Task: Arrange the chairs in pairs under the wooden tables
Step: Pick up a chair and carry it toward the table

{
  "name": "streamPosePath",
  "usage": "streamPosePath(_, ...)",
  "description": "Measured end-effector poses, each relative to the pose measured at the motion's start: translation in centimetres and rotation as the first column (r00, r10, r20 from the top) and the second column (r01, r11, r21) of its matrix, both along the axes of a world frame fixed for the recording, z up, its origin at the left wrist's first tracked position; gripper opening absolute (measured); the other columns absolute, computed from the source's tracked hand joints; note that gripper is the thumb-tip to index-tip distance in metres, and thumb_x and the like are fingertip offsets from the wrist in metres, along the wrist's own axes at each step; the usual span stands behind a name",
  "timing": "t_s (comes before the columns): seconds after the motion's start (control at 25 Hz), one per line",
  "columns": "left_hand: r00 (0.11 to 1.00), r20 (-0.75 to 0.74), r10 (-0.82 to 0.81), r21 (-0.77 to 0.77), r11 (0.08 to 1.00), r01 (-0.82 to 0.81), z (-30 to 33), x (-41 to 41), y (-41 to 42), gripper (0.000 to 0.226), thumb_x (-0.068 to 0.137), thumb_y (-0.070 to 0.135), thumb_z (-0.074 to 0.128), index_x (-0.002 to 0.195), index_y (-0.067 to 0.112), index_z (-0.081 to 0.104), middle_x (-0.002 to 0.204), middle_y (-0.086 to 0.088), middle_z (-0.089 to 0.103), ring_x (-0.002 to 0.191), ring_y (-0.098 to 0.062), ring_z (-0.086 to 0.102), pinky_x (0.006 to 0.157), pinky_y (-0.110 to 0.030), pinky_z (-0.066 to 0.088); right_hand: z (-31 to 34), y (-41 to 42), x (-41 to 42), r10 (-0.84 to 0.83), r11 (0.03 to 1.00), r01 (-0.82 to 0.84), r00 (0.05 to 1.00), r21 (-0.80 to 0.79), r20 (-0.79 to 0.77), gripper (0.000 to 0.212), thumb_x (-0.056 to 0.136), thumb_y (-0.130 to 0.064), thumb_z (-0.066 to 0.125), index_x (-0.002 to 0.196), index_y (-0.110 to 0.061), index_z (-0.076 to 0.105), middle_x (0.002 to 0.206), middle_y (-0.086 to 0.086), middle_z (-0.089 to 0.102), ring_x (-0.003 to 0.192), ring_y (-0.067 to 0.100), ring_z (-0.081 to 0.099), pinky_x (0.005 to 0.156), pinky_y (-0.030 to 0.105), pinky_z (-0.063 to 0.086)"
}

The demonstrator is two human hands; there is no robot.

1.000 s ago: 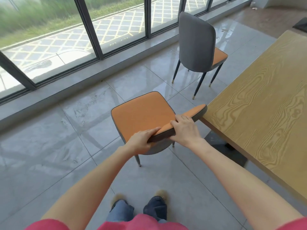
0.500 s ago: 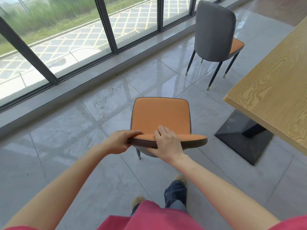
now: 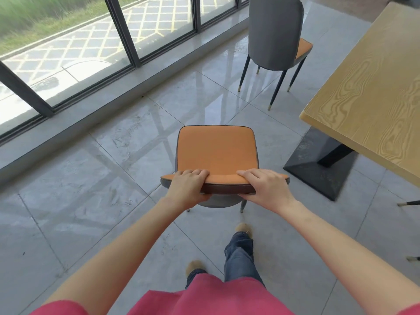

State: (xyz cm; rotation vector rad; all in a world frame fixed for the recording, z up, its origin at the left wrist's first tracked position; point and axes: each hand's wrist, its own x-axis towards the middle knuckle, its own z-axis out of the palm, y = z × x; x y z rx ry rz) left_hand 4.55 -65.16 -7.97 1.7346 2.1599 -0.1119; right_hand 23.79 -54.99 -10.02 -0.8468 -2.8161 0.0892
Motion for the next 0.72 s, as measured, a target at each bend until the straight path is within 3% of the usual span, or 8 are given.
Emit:
streamPosePath(0.12, 0.996, 0.026, 0.084, -0.003, 0.996, -0.084, -0.4, 0.2, 0.6, 0.053, 0.086, 0.041, 0.057, 0.135, 0.028, 0.043, 0.137, 0.007, 0.053, 0.129, -0.021, 0.047, 0.109, -0.039, 0.029, -0.8, 0.7, 0.2, 0.069, 0.991, -0.063, 0.997, 0.115, -0.047, 0.049, 0.046, -0.037, 0.087, 0.089, -0.016, 0.074, 0.078, -0.003, 0.076, 0.067, 0.015, 0.073, 0.053, 0.021, 0.054)
streamPosePath(0.24, 0.997, 0.014, 0.081, 0.004, 0.997, -0.081, -0.9, 0.1, 1.6, 0.051, 0.089, 0.038, 0.055, 0.137, 0.029, 0.041, 0.141, 0.008, 0.049, 0.132, -0.021, 0.043, 0.114, -0.043, 0.023, -1.6, 2.4, 0.2, 0.095, 0.988, -0.086, 0.993, 0.13, -0.067, 0.048, 0.045, -0.033, 0.088, 0.088, -0.014, 0.074, 0.08, -0.002, 0.076, 0.069, 0.016, 0.074, 0.058, 0.023, 0.056)
streamPosePath(0.52, 0.995, 0.041, 0.091, 0.029, 0.995, -0.092, -1.1, -2.1, 12.2, 0.047, 0.089, 0.041, 0.056, 0.133, 0.03, 0.045, 0.135, 0.006, 0.054, 0.129, -0.023, 0.046, 0.112, -0.045, 0.026, -1.7, 12.4, -2.2, 0.029, 0.991, -0.016, 0.995, 0.135, -0.097, 0.048, 0.045, -0.025, 0.089, 0.089, -0.012, 0.074, 0.081, 0.0, 0.076, 0.07, 0.019, 0.074, 0.06, 0.027, 0.057)
streamPosePath(0.72, 0.995, -0.003, 0.099, -0.049, 0.994, -0.1, -0.2, -7.1, 19.9, 0.051, 0.086, 0.041, 0.061, 0.134, 0.034, 0.045, 0.136, 0.005, 0.053, 0.129, -0.024, 0.045, 0.111, -0.046, 0.026, -1.8, 18.0, -7.1, -0.051, 0.992, 0.066, 0.989, 0.109, -0.139, 0.05, 0.044, -0.029, 0.09, 0.087, -0.012, 0.075, 0.076, 0.001, 0.077, 0.062, 0.02, 0.073, 0.05, 0.023, 0.054)
